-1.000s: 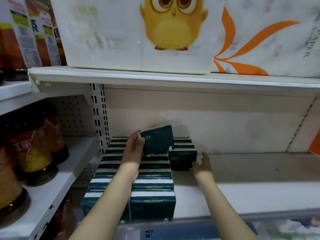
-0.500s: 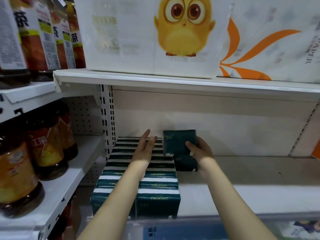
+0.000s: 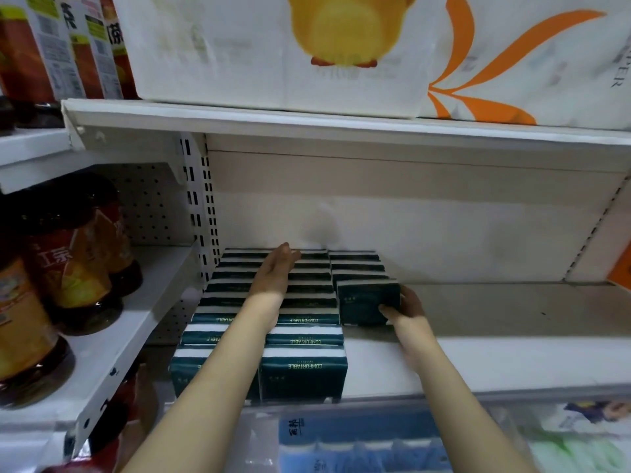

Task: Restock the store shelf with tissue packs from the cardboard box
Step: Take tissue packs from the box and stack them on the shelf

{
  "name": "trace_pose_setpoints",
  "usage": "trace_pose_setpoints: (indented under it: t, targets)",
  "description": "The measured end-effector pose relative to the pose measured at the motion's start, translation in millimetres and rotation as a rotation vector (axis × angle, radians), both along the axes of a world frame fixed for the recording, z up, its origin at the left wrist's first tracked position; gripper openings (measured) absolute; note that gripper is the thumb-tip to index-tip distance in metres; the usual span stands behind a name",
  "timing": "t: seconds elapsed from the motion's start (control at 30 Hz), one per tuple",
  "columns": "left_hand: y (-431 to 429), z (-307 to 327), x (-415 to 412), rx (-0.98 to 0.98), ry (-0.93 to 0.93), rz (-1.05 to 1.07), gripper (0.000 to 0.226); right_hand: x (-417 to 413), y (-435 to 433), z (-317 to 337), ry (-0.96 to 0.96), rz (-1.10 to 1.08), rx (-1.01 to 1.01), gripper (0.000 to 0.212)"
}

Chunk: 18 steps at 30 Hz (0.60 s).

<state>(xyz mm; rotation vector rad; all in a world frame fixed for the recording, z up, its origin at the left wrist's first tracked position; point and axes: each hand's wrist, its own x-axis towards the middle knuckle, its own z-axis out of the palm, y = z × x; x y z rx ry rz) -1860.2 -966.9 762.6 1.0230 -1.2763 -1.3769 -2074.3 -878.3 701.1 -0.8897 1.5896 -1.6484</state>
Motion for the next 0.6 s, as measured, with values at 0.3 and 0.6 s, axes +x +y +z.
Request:
trace_pose_setpoints:
  t: [0.3,0.6]
  targets:
    - [2,0,-3,-0.022,-0.072,0.039,0.045,9,-6,-13,0.352,0.002,0.169,0.060]
    - [6,1,-5,-0.076,-0.133,0.007,0.040,10,-6,-2,0.435,0.083,0.326,0.064]
